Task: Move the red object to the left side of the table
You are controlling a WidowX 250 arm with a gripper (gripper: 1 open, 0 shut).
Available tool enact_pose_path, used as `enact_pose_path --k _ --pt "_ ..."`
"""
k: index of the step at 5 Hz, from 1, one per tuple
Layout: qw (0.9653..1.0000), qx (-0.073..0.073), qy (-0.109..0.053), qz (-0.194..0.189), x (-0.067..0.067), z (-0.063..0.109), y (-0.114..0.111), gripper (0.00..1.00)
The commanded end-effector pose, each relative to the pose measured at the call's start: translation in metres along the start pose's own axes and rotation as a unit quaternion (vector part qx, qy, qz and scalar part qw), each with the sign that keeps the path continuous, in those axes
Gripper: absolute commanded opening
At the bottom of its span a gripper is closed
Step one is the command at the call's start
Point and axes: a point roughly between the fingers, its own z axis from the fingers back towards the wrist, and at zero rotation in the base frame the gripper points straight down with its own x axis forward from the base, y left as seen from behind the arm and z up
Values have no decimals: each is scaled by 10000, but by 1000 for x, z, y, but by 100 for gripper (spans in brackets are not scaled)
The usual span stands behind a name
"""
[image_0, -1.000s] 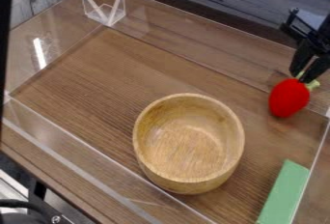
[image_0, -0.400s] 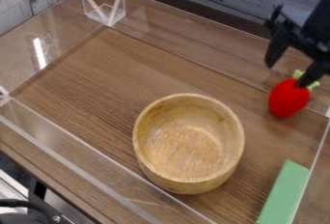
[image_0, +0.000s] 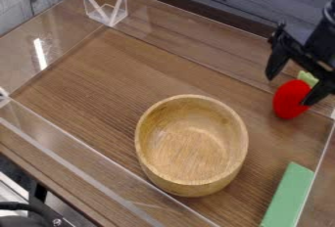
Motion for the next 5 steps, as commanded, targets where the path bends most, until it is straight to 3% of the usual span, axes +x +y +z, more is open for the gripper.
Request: enact_pose_path --k 1,2,4,5 --pt "9997 -81 -137 182 15 7 -1 100" --pt "9988 -60 -215 445 23 17 11 0" --pt "9926 120 -778 927 -5 87 52 0" --pt "9953 7 -704 668 -3 66 42 100"
